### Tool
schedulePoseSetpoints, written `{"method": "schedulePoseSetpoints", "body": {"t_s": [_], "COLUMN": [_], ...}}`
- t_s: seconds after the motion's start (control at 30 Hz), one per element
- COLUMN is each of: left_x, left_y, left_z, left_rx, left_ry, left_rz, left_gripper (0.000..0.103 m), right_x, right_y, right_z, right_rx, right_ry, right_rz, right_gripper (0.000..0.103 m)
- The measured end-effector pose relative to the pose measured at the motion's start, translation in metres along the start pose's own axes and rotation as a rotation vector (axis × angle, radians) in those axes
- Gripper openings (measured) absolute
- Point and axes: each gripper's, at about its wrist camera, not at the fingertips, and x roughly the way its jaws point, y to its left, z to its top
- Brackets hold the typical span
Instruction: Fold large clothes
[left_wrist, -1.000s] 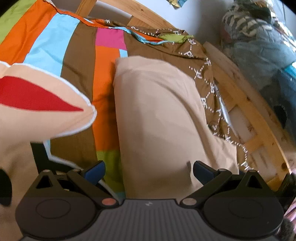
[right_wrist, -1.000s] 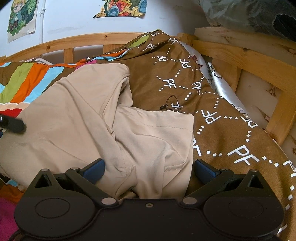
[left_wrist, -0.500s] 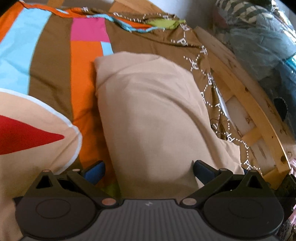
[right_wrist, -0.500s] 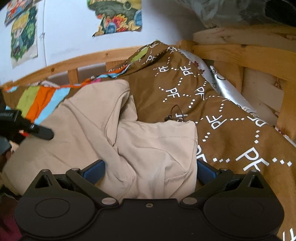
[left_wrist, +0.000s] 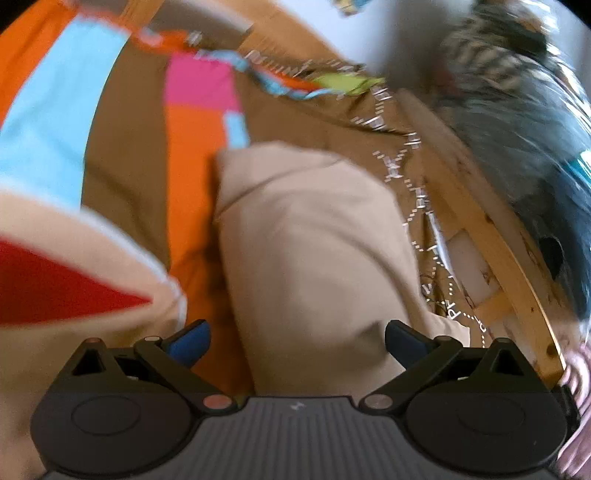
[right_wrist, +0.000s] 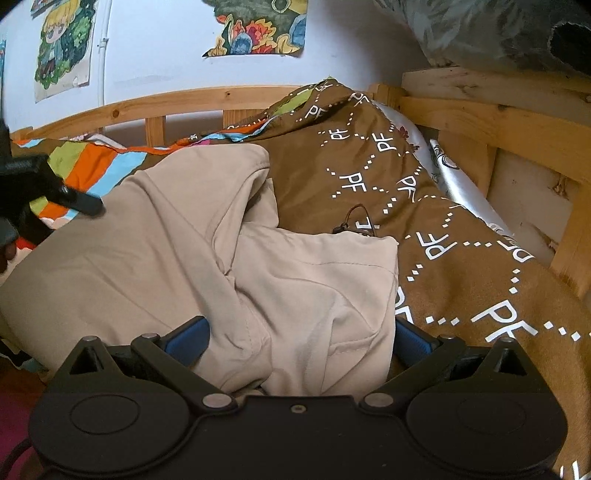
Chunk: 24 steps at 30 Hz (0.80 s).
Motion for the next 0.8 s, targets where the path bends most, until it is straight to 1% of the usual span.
{"method": "schedulePoseSetpoints", "body": {"t_s": [0.1,0.17,0.33,0.47,0.53,0.8], "left_x": [0.010,0.015,0.021,0.015,0.015,0.015], "left_y": [0.010,0.008,-0.008,-0.017,-0.021,-0.026], "left_z": [-0.003,-0.001,0.001,-0.002,-0.003,-0.003], "left_rx": [-0.061,-0.063,0.014,0.083,0.102,0.137], "left_ry": [0.009,0.014,0.030,0.022,0.022,0.023], "left_rz": [-0.039,-0.041,0.007,0.039,0.046,0.057], "left_gripper": [0.103,0.103,0.103,0.103,0.103,0.103], "right_x": [-0.001,-0.001,-0.002,-0.006,-0.007,-0.007], "right_y": [0.000,0.000,0.000,-0.005,-0.006,-0.004], "right_z": [-0.001,-0.002,-0.003,-0.003,-0.002,-0.004], "right_rx": [0.001,-0.002,0.004,0.039,0.056,0.051], "right_ry": [-0.007,-0.010,-0.016,-0.032,-0.037,-0.044], "right_rz": [0.002,0.002,0.005,0.012,0.017,0.012], "right_gripper": [0.101,0.101,0.101,0.093,0.091,0.088]}}
